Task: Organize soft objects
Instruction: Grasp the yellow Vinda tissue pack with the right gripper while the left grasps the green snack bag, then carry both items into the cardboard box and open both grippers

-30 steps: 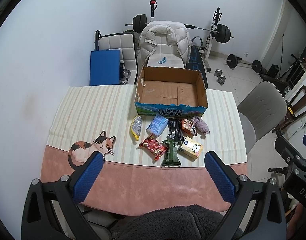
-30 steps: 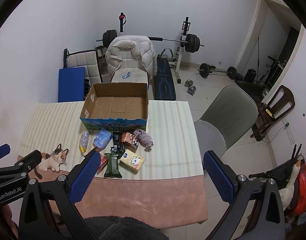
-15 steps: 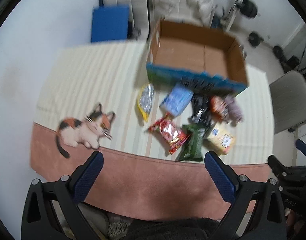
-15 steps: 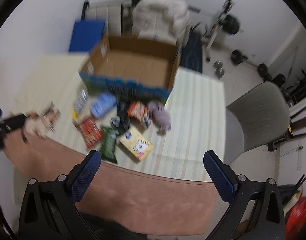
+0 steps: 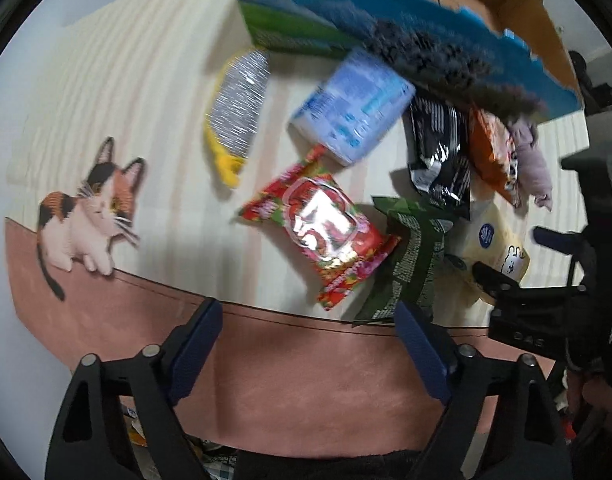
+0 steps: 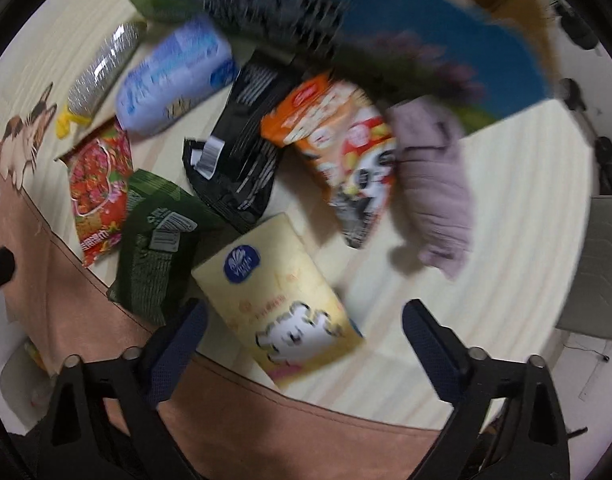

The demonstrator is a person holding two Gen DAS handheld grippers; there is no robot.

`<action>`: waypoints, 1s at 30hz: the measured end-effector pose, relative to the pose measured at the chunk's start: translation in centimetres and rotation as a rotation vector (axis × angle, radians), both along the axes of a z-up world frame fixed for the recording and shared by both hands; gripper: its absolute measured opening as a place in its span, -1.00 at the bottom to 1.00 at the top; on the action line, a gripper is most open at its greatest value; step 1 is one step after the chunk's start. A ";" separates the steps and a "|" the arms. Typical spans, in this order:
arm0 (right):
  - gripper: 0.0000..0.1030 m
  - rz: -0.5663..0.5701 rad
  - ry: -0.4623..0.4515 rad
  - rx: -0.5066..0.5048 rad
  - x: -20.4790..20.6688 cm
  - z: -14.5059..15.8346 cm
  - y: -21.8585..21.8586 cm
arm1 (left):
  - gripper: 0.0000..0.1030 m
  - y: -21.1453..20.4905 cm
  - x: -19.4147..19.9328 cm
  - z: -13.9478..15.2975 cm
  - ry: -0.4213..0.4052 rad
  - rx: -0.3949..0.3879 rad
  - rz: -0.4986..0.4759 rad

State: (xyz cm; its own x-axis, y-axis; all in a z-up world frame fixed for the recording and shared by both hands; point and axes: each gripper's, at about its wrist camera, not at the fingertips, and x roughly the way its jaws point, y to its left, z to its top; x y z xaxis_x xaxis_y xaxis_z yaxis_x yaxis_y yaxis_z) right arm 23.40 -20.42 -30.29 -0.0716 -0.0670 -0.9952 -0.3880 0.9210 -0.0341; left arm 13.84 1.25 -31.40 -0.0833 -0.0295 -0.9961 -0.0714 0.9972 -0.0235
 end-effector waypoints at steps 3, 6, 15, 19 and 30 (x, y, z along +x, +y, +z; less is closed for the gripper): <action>0.62 -0.032 0.065 0.049 0.0 -2.1 0.0 | 0.53 -1.0 0.3 -1.4 0.022 -0.008 -0.014; 0.54 -0.148 0.062 0.059 -0.5 -2.8 -1.2 | 0.42 -2.0 0.3 -2.4 0.036 -0.016 -0.028; 0.47 -0.562 0.118 0.134 -4.1 -4.7 -7.5 | 0.29 -6.5 1.4 -6.1 0.075 -0.064 -0.088; 0.47 -0.507 0.115 0.106 -4.7 -6.2 -6.7 | -0.11 -7.8 2.0 -8.2 0.100 -0.041 -0.110; 0.30 -0.452 0.076 0.052 -6.9 -10.4 -4.5 | -0.42 -8.9 0.3 -7.4 0.071 -0.039 -0.076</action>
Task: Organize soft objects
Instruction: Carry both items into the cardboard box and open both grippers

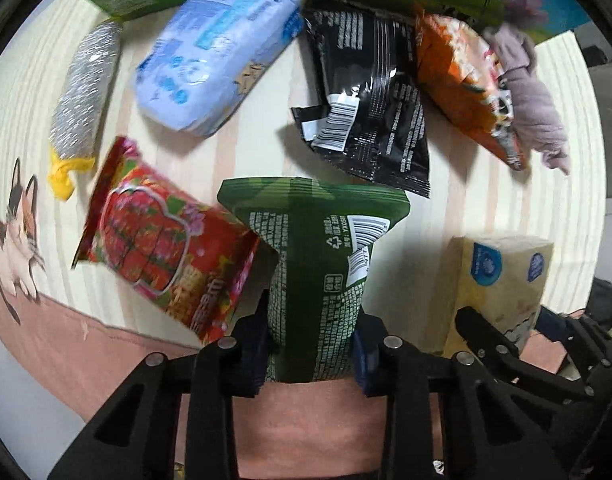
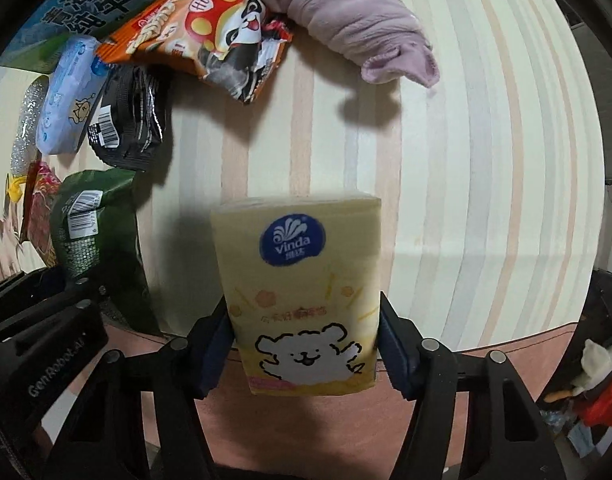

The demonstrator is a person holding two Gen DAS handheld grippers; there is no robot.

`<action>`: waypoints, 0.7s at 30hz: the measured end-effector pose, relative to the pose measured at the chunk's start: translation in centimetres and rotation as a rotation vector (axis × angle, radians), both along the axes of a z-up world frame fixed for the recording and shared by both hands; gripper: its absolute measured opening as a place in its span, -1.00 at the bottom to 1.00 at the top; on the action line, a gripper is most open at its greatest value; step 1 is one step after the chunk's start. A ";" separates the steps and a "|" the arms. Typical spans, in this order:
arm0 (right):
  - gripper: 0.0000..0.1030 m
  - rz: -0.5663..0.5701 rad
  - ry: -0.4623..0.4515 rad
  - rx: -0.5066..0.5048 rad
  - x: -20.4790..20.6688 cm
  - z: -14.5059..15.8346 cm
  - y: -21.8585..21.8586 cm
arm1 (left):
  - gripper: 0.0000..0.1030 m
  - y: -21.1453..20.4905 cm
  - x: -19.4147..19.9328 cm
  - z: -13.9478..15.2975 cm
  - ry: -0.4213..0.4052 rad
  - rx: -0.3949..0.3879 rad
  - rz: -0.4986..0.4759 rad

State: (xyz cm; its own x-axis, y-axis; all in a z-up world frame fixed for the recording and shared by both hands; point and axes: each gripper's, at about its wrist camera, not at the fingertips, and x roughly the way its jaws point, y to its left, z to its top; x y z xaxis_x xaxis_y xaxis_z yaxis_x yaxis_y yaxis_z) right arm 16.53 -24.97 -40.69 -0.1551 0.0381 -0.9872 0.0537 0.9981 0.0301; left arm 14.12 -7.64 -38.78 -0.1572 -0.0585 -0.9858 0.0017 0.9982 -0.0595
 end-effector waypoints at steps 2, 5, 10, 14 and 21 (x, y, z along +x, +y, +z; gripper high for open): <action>0.29 -0.008 -0.002 0.024 -0.9 -0.4 0.2 | -0.42 0.5 -0.6 1.1 -0.016 -0.008 0.012; 0.29 -0.047 -0.026 0.078 -2.7 -0.3 -0.2 | -0.43 1.1 -1.6 3.5 -0.048 -0.039 0.036; 0.28 -0.093 -0.076 0.202 -5.4 1.9 -0.5 | -0.43 3.0 -2.6 10.6 -0.133 -0.086 0.069; 0.28 -0.083 -0.180 0.278 -6.4 5.8 -0.1 | -0.43 2.5 -0.9 16.0 -0.242 -0.123 0.065; 0.28 -0.032 -0.372 0.298 -2.4 13.2 1.8 | -0.43 1.9 8.4 21.2 -0.334 -0.123 0.005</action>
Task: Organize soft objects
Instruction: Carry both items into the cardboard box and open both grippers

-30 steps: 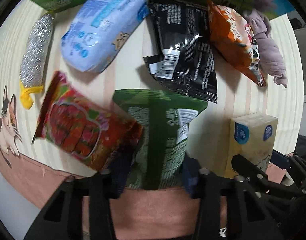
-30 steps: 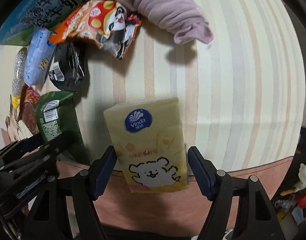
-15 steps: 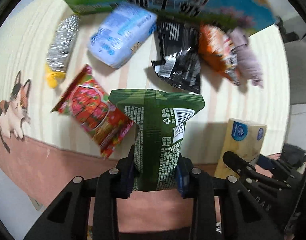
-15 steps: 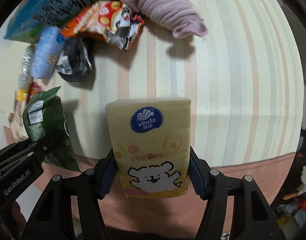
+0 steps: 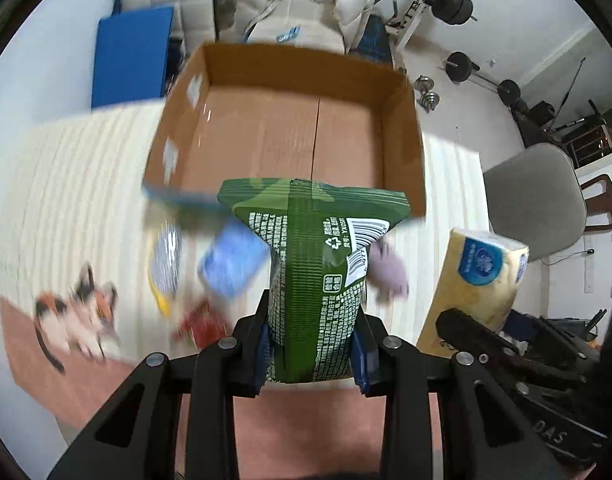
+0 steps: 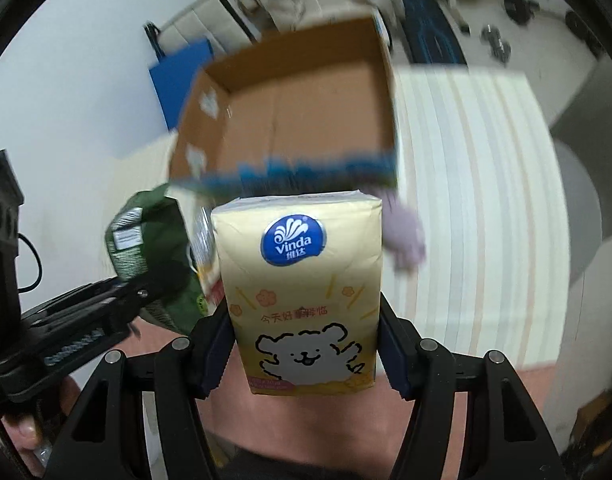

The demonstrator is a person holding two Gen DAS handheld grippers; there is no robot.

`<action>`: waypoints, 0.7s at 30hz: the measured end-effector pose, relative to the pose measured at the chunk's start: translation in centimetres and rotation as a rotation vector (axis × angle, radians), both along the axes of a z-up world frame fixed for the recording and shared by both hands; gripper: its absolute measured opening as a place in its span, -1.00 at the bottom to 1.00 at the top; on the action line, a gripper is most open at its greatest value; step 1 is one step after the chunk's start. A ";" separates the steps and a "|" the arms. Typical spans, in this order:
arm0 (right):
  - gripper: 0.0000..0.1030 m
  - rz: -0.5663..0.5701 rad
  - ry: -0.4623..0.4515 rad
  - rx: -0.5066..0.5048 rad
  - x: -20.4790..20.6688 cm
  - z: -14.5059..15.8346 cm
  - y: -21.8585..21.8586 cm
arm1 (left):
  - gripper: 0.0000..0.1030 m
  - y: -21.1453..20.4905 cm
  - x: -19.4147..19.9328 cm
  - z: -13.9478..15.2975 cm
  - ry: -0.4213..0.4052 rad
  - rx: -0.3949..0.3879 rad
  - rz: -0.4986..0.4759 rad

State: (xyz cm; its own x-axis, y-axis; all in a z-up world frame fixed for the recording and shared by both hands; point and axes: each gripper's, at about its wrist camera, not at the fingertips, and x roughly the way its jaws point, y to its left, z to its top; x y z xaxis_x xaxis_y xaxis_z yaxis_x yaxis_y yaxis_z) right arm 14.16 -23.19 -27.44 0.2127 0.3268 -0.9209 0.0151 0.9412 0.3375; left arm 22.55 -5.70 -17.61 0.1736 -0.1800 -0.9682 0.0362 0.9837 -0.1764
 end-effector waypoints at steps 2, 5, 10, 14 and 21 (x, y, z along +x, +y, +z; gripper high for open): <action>0.28 -0.005 -0.038 -0.023 2.0 0.5 1.0 | -0.43 0.4 3.7 0.0 -0.004 0.014 -0.011; 0.28 -0.027 -0.055 -0.073 6.8 0.2 2.6 | -0.43 1.1 9.4 -1.7 0.028 0.016 -0.024; 0.29 -0.062 -0.002 -0.121 14.8 -1.9 3.2 | -0.43 1.4 17.9 -6.7 0.121 -0.004 -0.048; 0.29 -0.063 0.065 -0.157 20.4 -3.7 2.9 | -0.43 1.0 22.7 -11.4 0.221 -0.045 -0.074; 0.29 -0.063 0.146 -0.198 27.9 -9.2 3.3 | -0.42 -0.9 26.8 -17.3 0.313 -0.072 -0.129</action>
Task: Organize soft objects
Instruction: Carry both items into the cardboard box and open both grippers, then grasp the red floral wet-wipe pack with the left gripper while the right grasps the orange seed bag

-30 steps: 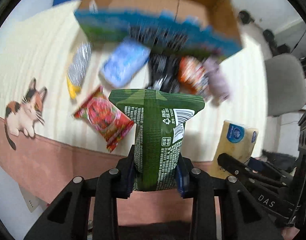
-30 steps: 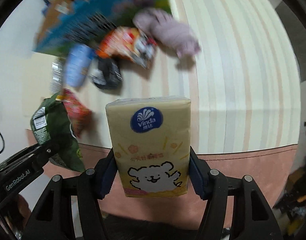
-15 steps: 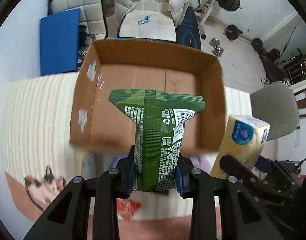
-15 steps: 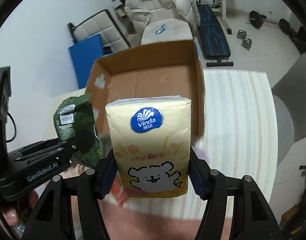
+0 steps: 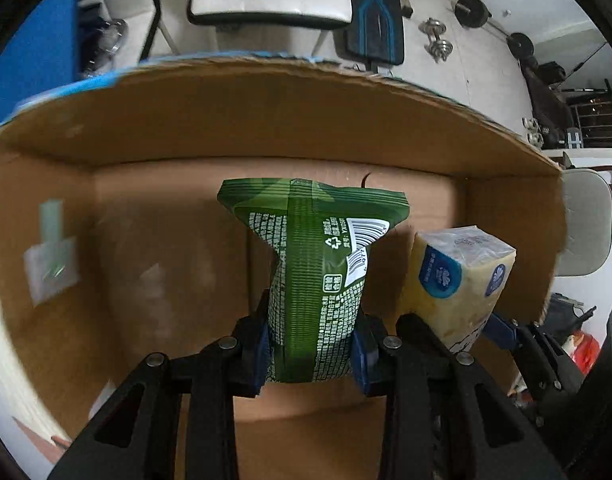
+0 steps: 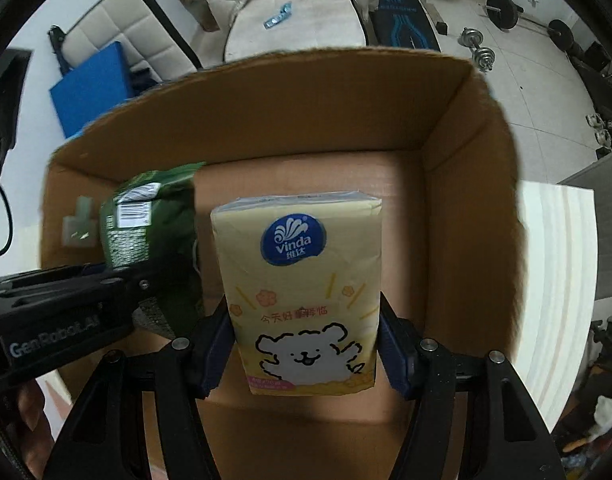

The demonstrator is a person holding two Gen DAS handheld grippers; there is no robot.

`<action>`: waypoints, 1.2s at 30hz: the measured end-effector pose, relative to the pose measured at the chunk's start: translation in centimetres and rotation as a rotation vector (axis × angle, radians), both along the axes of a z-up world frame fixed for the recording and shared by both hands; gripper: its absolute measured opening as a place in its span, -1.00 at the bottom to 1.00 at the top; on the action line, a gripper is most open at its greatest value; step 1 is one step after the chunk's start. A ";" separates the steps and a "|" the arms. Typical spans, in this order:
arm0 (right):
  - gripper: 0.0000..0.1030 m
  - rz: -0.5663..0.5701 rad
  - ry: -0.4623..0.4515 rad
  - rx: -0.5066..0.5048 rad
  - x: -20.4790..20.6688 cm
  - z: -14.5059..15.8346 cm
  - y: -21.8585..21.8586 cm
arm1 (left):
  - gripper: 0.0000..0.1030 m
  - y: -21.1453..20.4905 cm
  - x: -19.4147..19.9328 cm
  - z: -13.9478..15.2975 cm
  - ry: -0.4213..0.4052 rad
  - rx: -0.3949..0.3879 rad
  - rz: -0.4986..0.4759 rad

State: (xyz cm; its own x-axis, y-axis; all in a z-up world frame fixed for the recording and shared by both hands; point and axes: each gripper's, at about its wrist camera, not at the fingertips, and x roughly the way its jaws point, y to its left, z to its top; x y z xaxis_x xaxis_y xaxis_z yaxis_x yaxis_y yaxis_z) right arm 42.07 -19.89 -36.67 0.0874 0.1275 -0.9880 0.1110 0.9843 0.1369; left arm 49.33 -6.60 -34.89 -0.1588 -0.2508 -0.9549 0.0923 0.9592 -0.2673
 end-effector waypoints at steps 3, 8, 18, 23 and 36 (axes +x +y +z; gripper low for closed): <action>0.29 -0.015 0.017 -0.003 2.5 -1.6 -0.6 | -0.39 -0.8 0.2 -1.4 0.020 -0.001 -0.025; 0.30 -0.010 0.036 -0.027 3.6 -2.6 -0.2 | -0.27 -0.6 0.0 -1.8 0.057 -0.007 0.000; 0.82 0.006 0.034 -0.055 1.7 0.5 2.2 | 0.90 0.4 -3.5 5.0 -0.141 0.131 -0.073; 1.00 0.025 -0.022 -0.106 -1.6 5.0 2.1 | 0.93 2.9 -7.1 9.1 -0.279 0.182 -0.064; 1.00 0.092 -0.245 -0.024 -9.4 12.8 3.2 | 0.99 5.5 -14.5 15.4 -0.421 0.157 0.041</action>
